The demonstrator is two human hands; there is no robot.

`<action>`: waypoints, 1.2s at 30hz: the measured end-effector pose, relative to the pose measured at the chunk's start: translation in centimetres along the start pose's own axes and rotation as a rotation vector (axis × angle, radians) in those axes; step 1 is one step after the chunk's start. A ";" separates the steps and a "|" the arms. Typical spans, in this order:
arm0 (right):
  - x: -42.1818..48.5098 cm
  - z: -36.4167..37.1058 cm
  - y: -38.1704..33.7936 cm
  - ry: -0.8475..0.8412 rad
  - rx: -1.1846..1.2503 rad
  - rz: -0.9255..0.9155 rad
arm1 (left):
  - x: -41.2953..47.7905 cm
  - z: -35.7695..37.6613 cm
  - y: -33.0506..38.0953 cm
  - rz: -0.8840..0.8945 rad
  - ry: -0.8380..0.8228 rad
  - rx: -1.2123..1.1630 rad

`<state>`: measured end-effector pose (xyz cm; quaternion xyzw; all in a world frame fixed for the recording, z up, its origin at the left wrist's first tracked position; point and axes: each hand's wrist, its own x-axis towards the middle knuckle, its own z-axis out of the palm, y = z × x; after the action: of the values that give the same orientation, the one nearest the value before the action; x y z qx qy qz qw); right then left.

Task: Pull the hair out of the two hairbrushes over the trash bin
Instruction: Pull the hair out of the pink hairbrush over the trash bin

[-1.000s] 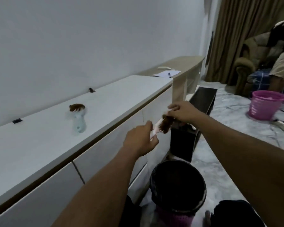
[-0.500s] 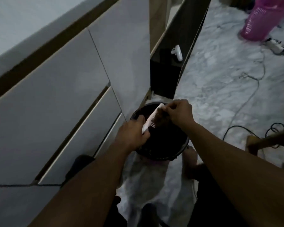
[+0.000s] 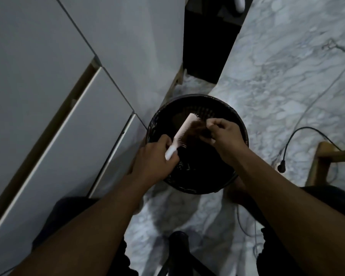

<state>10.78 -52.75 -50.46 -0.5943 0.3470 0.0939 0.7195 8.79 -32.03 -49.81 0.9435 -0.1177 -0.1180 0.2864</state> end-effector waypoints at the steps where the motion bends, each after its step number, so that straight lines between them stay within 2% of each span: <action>1: 0.3 0.0 0.2 -0.028 -0.046 0.007 | -0.1 0.6 -0.5 -0.021 -0.014 -0.024; 3: 0.7 0.3 0.4 -0.098 -0.206 -0.001 | -0.3 1.8 -1.3 -0.062 -0.023 -0.056; 5: 1.2 0.9 0.5 -0.129 -0.477 -0.108 | -0.1 2.5 -1.5 -0.094 -0.037 -0.097; 7: 1.8 1.6 0.7 -0.059 -0.718 -0.247 | 0.5 2.9 -1.4 -0.105 -0.045 -0.133; 8: 2.1 1.8 0.7 0.000 -0.737 -0.268 | 0.9 3.1 -1.3 -0.113 -0.048 -0.144; 11: 3.7 1.8 1.2 0.123 -0.625 -0.251 | 2.1 3.3 -1.4 -0.151 -0.050 -0.173; 15: 5.3 2.0 1.3 0.134 -0.359 -0.145 | 3.7 3.3 -1.5 -0.187 -0.048 -0.207; 18: 5.7 2.6 0.6 0.127 0.003 -0.003 | 4.6 3.4 -1.2 -0.217 -0.056 -0.220; 23: 6.4 3.2 0.2 0.131 0.329 0.232 | 5.5 3.3 -0.9 -0.244 -0.059 -0.208; 25: 6.3 3.0 -0.1 0.075 0.298 0.226 | 5.4 3.4 -0.9 -0.251 -0.066 -0.192; 29: 5.0 2.7 -0.2 -0.130 -0.229 -0.014 | 5.4 3.7 -0.7 -0.221 -0.056 -0.193; 31: 4.8 2.6 0.4 -0.128 -0.366 -0.108 | 5.4 3.8 -0.6 -0.215 -0.065 -0.196; 33: 5.2 2.5 0.5 -0.039 -0.343 -0.135 | 5.4 4.0 -0.5 -0.211 -0.067 -0.209; 36: 5.5 2.3 0.1 0.003 -0.089 -0.034 | 5.5 4.1 -0.5 -0.232 -0.045 -0.244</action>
<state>15.76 -52.11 -53.77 -0.6318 0.3334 0.0960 0.6931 12.88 -35.30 -54.21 0.9060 0.0008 -0.1845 0.3808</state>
